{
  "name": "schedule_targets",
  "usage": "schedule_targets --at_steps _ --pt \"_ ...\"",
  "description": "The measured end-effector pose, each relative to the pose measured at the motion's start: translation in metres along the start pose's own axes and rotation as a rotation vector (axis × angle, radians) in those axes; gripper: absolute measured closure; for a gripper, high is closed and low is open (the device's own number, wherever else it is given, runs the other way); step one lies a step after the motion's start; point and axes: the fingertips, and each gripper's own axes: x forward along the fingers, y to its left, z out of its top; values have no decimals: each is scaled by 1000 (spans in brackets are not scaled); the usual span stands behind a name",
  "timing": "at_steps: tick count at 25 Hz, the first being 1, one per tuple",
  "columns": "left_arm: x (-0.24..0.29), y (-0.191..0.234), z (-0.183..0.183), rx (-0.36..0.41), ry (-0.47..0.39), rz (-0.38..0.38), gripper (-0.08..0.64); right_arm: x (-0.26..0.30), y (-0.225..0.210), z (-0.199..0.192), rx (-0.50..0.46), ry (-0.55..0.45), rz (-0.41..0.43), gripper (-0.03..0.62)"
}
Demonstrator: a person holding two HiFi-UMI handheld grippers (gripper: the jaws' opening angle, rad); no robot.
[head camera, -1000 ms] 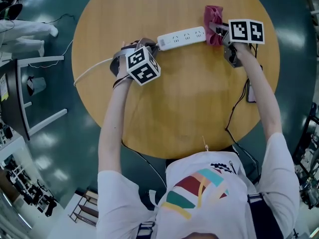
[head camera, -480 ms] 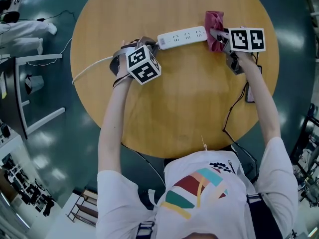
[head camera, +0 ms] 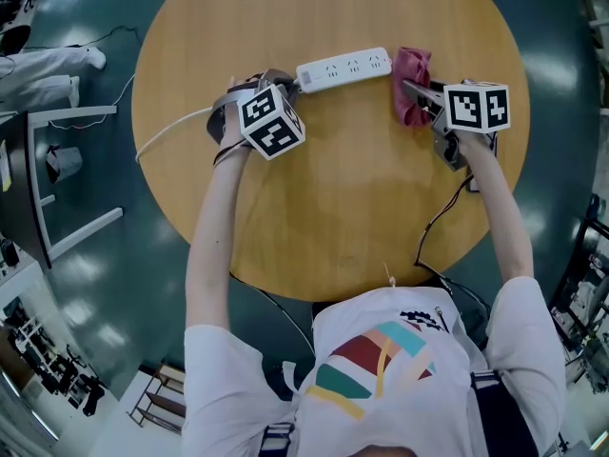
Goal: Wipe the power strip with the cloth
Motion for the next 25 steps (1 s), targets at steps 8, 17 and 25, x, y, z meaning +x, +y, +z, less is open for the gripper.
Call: schedule_targets --at_steps 8,17,25 --pt "-2 4 5 1 -9 -9 489 39 74 87 -896 173 203 552" --pt "7 11 14 -8 -24 -15 489 134 100 77 -1409 756 476 554" --pt "1 9 -2 -18 -48 -3 489 164 138 35 -1467 885 594 554"
